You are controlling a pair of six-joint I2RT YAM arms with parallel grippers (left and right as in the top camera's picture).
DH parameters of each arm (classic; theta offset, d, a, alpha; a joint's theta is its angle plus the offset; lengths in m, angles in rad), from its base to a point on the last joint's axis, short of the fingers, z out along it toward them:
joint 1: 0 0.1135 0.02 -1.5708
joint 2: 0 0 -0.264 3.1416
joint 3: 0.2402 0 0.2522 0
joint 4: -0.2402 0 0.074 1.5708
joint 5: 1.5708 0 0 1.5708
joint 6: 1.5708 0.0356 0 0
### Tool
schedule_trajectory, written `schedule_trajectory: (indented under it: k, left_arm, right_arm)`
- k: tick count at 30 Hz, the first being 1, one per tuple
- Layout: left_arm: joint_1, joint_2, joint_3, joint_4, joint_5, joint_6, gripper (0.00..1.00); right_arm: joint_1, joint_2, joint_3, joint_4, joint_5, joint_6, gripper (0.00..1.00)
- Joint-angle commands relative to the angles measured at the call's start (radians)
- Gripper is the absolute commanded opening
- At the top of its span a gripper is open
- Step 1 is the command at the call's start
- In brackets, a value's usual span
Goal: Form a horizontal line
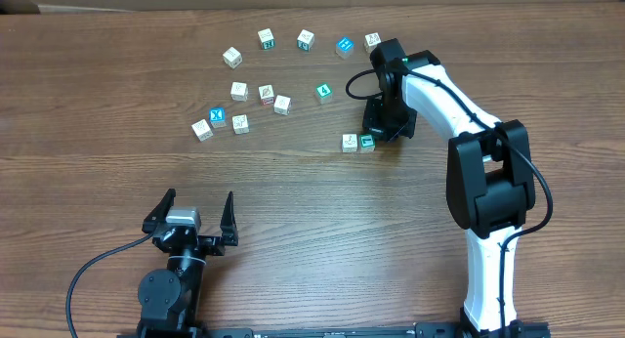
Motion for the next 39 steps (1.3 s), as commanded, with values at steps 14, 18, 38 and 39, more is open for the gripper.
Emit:
schedule_trajectory:
  k: [14,18,38,39]
  left_arm:
    - [-0.003,-0.010,-0.004,0.003,-0.006,0.019,1.00]
    - [-0.003,-0.010,-0.004,0.003,-0.006,0.019,1.00]
    - [-0.003,-0.010,-0.004,0.003,-0.006,0.019,1.00]
    - [-0.003,-0.010,-0.004,0.003,-0.006,0.019,0.99]
  right_arm:
    - [0.004,-0.003,-0.004,-0.034,-0.006,0.102,0.06]
    - [0.004,-0.002,-0.004,-0.034,-0.007,0.112,0.06]
    - [0.004,-0.003,-0.004,-0.035,-0.006,0.143,0.08]
    - [0.004,-0.002,-0.004,-0.036,-0.006,0.143,0.06]
